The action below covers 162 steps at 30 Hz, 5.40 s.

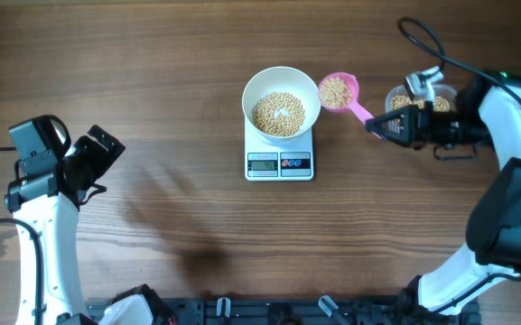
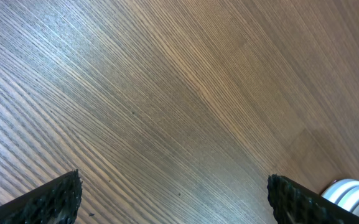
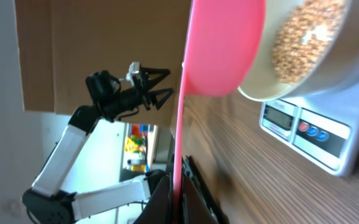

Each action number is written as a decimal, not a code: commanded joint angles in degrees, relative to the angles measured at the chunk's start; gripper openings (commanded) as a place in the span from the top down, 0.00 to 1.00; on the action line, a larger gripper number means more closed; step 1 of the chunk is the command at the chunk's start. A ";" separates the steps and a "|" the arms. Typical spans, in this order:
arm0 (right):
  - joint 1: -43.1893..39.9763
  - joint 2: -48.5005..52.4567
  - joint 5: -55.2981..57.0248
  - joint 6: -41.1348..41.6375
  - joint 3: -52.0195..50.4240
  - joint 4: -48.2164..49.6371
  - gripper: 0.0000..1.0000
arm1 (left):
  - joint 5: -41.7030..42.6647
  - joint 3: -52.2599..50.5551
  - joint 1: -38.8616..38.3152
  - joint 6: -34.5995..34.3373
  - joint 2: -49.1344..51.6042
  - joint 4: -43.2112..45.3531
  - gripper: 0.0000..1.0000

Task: Scoop item into bowl and weigh 150g on scale
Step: 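Carry the filled scoop left over the white bowl with the right gripper, then tilt the pink scoop to pour soybeans into the white bowl, then move the empty scoop back over the soybean tub with the right gripper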

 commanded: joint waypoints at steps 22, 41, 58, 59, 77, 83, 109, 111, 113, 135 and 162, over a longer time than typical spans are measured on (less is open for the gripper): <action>23.50 -2.56 41.24 38.29 15.82 30.16 0.95 | 0.68 -0.15 0.33 1.14 -0.04 0.15 0.00; 33.94 -6.69 62.05 30.40 15.80 34.14 0.95 | 0.68 -0.15 0.33 1.14 -0.04 0.17 0.00; 34.32 -6.67 72.30 23.47 15.80 34.73 0.95 | 0.68 -0.15 0.33 1.14 -0.04 0.15 0.00; 34.38 -6.67 72.54 22.16 15.80 35.56 0.95 | 0.68 -0.15 0.33 1.14 -0.04 0.17 0.00; 39.74 -6.12 80.06 15.15 15.74 36.30 0.95 | 0.68 -0.15 0.33 1.14 -0.04 0.15 0.00; 41.44 -6.12 88.61 15.21 15.74 36.30 0.96 | 0.68 -0.15 0.33 1.14 -0.04 0.17 0.00; 28.33 -12.39 71.69 53.11 15.76 43.67 0.96 | 0.66 -0.15 0.33 1.14 -0.04 0.17 0.00; 22.73 -15.21 65.00 53.16 15.76 43.32 0.96 | 0.66 -0.15 0.33 1.14 -0.04 0.17 0.00; 16.72 -17.73 60.00 53.11 15.76 42.23 0.96 | 0.68 -0.15 0.33 1.14 -0.04 0.17 0.00; -11.76 -17.27 65.29 40.98 2.71 27.87 0.96 | 0.68 -0.15 0.33 1.14 -0.04 0.15 0.00; 3.17 -6.23 82.73 37.92 4.00 27.17 0.96 | 0.68 -0.15 0.33 1.14 -0.04 0.15 0.00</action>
